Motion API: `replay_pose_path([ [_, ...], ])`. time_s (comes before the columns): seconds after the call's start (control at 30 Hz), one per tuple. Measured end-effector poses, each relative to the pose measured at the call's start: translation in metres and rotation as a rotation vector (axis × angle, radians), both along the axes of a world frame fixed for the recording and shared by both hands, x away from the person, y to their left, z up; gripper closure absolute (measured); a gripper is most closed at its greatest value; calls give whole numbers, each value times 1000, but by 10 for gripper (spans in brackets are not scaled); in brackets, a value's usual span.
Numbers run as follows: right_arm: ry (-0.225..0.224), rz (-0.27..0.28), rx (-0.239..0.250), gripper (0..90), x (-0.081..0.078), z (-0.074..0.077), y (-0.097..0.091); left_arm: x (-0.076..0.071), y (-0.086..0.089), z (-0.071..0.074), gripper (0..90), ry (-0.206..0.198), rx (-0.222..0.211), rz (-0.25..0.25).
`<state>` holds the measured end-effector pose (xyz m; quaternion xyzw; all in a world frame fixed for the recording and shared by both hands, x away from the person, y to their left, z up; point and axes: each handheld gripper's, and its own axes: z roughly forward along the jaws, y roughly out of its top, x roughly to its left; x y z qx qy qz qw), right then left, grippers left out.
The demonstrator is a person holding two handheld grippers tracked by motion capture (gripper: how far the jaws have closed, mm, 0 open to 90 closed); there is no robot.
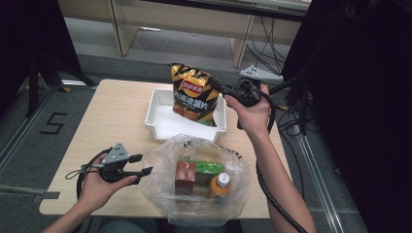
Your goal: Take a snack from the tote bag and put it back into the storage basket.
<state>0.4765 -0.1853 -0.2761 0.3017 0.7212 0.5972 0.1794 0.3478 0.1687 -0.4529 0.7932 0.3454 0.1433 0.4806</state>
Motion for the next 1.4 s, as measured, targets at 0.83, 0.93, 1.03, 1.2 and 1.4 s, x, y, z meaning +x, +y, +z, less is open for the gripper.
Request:
replay_pose_path([
  [0.83,30,-29,-21,900,27,-2,13,0,3,1,390,-4,0,8],
  [0.93,42,-26,-15,900,31,-4,15,0,3,1,390,-4,1,7],
  [1.03,26,-30,-25,900,35,-5,15,0,3,1,390,-4,0,7],
  [1.2,30,-39,-25,900,39,-5,18,0,3,1,390,-4,-3,2],
  [1.4,47,-43,-26,900,46,-7,22,0,4,1,390,-2,-3,1],
])
